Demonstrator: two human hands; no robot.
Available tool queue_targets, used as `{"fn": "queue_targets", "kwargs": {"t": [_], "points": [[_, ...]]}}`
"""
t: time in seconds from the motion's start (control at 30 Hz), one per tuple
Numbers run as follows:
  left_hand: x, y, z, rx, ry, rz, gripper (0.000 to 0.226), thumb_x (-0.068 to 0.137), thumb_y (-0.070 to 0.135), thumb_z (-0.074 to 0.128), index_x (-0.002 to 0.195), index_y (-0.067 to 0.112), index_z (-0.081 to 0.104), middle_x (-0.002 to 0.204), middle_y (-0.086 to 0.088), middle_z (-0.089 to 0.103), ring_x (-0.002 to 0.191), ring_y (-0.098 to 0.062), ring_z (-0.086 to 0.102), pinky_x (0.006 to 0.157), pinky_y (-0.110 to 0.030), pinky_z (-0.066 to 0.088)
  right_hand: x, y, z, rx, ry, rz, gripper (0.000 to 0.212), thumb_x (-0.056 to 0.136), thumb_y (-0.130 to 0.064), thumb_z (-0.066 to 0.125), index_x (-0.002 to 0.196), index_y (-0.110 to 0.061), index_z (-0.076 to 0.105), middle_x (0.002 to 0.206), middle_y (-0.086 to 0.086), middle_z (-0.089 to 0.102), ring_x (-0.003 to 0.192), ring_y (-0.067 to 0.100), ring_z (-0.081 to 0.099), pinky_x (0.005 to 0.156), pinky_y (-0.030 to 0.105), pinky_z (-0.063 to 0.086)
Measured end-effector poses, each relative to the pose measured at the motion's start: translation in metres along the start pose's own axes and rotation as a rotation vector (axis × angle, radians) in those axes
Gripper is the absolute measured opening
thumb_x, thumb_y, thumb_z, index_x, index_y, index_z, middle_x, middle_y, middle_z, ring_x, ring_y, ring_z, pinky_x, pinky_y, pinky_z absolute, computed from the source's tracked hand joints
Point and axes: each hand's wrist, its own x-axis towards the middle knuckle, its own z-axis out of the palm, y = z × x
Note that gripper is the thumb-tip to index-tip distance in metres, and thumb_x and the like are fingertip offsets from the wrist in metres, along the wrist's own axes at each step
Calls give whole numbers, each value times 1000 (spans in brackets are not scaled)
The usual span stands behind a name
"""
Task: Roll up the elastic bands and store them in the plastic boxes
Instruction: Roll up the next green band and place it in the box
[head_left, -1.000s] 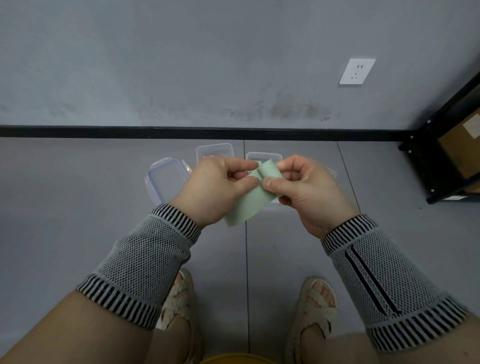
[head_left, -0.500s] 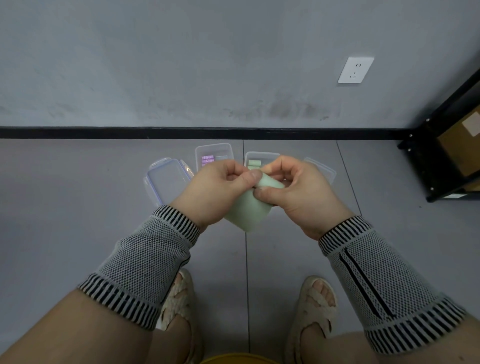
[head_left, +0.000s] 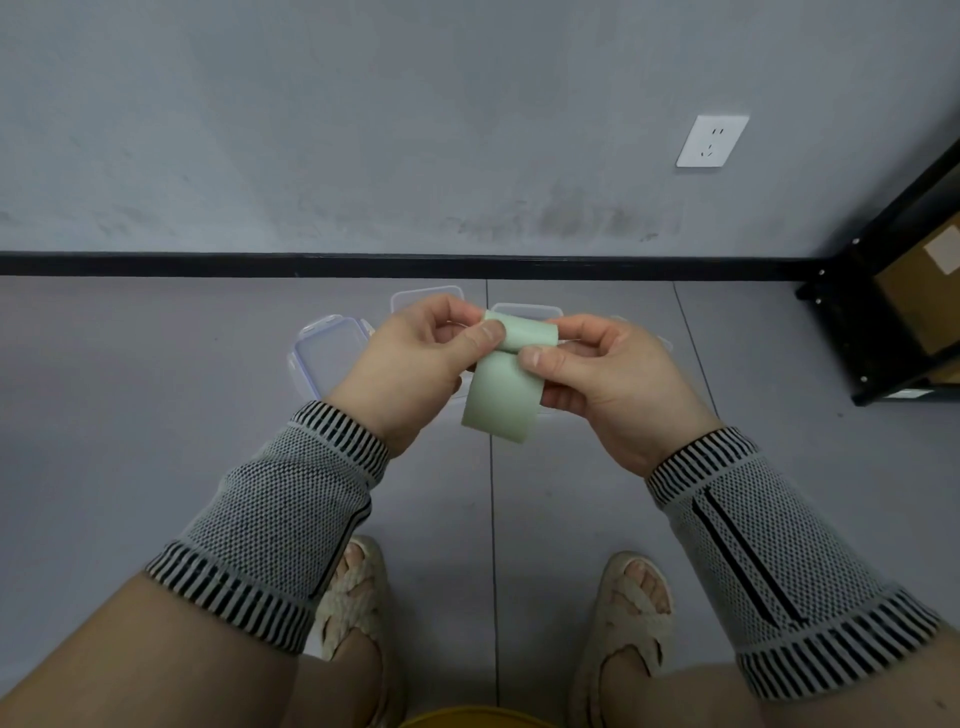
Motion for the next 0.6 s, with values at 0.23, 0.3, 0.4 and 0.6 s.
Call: {"fn": "queue_targets", "kwargs": {"t": [0.23, 0.3, 0.4, 0.6], "points": [[-3, 2, 0, -10, -22, 39, 9, 90, 9, 58, 85, 16, 57, 71, -3, 60, 65, -17, 46, 53, -21, 37, -1, -2, -1, 56, -46, 13, 33, 81, 2, 65, 113, 8, 59, 98, 23, 70, 87, 29, 70, 77, 38, 59], [-3, 2, -1, -20, -28, 41, 9, 91, 7, 57, 87, 15, 56, 72, -4, 60, 68, -21, 43, 55, -24, 34, -1, -4, -1, 82, -37, 21, 34, 82, -3, 65, 114, 7, 59, 102, 23, 69, 87, 29, 70, 76, 37, 58], [-4, 2, 1, -26, -38, 42, 9, 91, 6, 57, 90, 14, 57, 72, -4, 60, 68, -20, 42, 55, -23, 34, -1, -5, -1, 99, 0, 31, 33, 84, -7, 64, 114, 7, 59, 106, 25, 67, 87, 29, 69, 75, 37, 59], [-3, 1, 6, -57, 17, 20, 15, 88, 15, 62, 103, 19, 66, 83, 1, 70, 77, -19, 54, 57, -17, 41, 0, -6, -1, 144, 101, 5, 25, 82, -1, 65, 107, 2, 61, 108, 26, 65, 82, 27, 68, 75, 37, 59]]}}
